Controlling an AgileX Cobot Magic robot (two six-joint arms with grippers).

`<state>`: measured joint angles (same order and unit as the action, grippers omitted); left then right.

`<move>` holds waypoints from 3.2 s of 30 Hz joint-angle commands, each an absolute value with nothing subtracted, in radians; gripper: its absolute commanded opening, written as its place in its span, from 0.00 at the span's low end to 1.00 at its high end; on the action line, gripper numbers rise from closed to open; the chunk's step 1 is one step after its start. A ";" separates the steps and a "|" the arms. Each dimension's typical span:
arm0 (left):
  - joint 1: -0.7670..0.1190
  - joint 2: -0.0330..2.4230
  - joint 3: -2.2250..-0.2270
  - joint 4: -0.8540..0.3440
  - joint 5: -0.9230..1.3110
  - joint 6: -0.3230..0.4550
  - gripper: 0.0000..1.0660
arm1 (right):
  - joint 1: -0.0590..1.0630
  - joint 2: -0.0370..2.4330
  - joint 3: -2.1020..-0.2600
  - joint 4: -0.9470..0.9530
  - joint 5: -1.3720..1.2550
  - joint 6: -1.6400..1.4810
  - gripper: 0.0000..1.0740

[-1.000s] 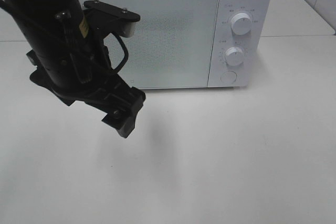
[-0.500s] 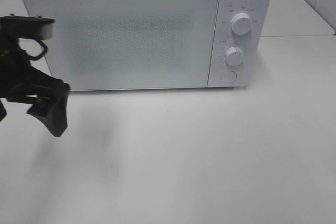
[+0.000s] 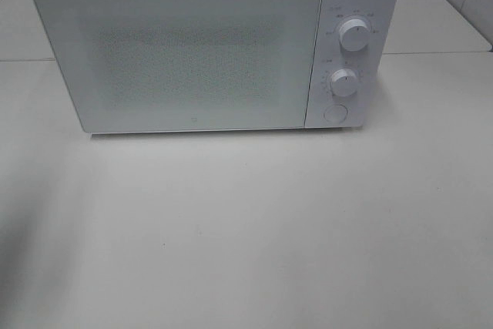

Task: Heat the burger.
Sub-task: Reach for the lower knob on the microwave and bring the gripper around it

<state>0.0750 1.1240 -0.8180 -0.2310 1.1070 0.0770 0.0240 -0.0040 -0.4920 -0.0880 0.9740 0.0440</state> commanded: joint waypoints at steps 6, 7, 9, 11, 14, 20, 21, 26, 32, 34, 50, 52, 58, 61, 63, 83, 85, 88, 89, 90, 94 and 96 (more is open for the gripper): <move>0.122 0.845 -0.677 -0.209 1.082 0.088 0.94 | 0.021 -0.039 -0.489 -0.090 0.961 0.030 0.71; 0.122 0.773 -0.642 -0.202 1.056 0.088 0.94 | 0.021 -0.039 -0.489 -0.090 0.961 0.030 0.71; 0.122 0.687 -0.607 -0.200 1.030 0.088 0.94 | 0.021 -0.039 -0.489 -0.090 0.961 0.030 0.71; 0.122 0.653 -0.588 -0.199 1.017 0.088 0.94 | 0.021 -0.039 -0.489 -0.090 0.961 0.030 0.71; 0.122 0.537 -0.540 -0.199 0.985 0.085 0.94 | 0.021 -0.039 -0.489 -0.090 0.961 0.030 0.71; 0.122 0.409 -0.543 -0.196 0.985 0.085 0.94 | 0.021 -0.039 -0.489 -0.090 0.961 0.030 0.71; 0.121 0.380 -0.543 -0.198 0.993 0.084 0.94 | 0.021 -0.039 -0.489 -0.090 0.961 0.030 0.71; 0.113 0.322 -0.516 -0.191 1.067 0.080 0.94 | 0.021 -0.039 -0.489 -0.090 0.961 0.030 0.71; 0.113 0.252 -0.516 -0.162 1.068 0.076 0.94 | 0.021 -0.039 -0.489 -0.090 0.961 0.030 0.71; 0.113 0.230 -0.516 -0.162 1.068 0.076 0.94 | 0.021 -0.039 -0.489 -0.090 0.961 0.030 0.71; 0.113 -0.020 -0.515 -0.164 1.068 0.077 0.94 | 0.021 -0.039 -0.489 -0.090 0.961 0.031 0.71; 0.113 -0.021 -0.515 -0.164 1.068 0.077 0.94 | 0.021 -0.036 -0.489 -0.090 0.961 0.031 0.71; 0.113 -0.020 -0.515 -0.163 1.068 0.077 0.94 | 0.021 -0.036 -0.489 -0.090 0.961 0.031 0.71; 0.113 -0.016 -0.515 -0.163 1.068 0.077 0.94 | 0.021 -0.036 -0.489 -0.090 0.961 0.031 0.71; 0.113 -0.016 -0.515 -0.163 1.068 0.077 0.94 | 0.021 -0.036 -0.489 -0.090 0.961 0.031 0.71; 0.113 -0.016 -0.515 -0.163 1.068 0.077 0.94 | 0.021 -0.036 -0.489 -0.090 0.961 0.031 0.71; 0.113 -0.016 -0.515 -0.163 1.068 0.077 0.94 | 0.021 -0.036 -0.489 -0.090 0.961 0.032 0.71; 0.113 -0.016 -0.515 -0.163 1.068 0.077 0.94 | 0.021 -0.036 -0.489 -0.090 0.961 0.032 0.71; 0.113 -0.016 -0.515 -0.163 1.068 0.077 0.94 | 0.021 -0.036 -0.489 -0.090 0.961 0.032 0.71; 0.113 -0.016 -0.515 -0.163 1.068 0.077 0.94 | 0.021 -0.036 -0.489 -0.090 0.961 0.032 0.71; 0.113 -0.016 -0.515 -0.136 1.068 0.063 0.94 | 0.021 -0.036 -0.489 -0.090 0.961 0.032 0.71; 0.113 -0.016 -0.515 -0.128 1.068 0.058 0.94 | 0.021 -0.028 -0.489 -0.090 0.960 0.033 0.71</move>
<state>0.1160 -0.0050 -0.5160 -0.1400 1.0650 0.0700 0.0240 -0.0040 -0.4920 -0.0880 0.9740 0.0440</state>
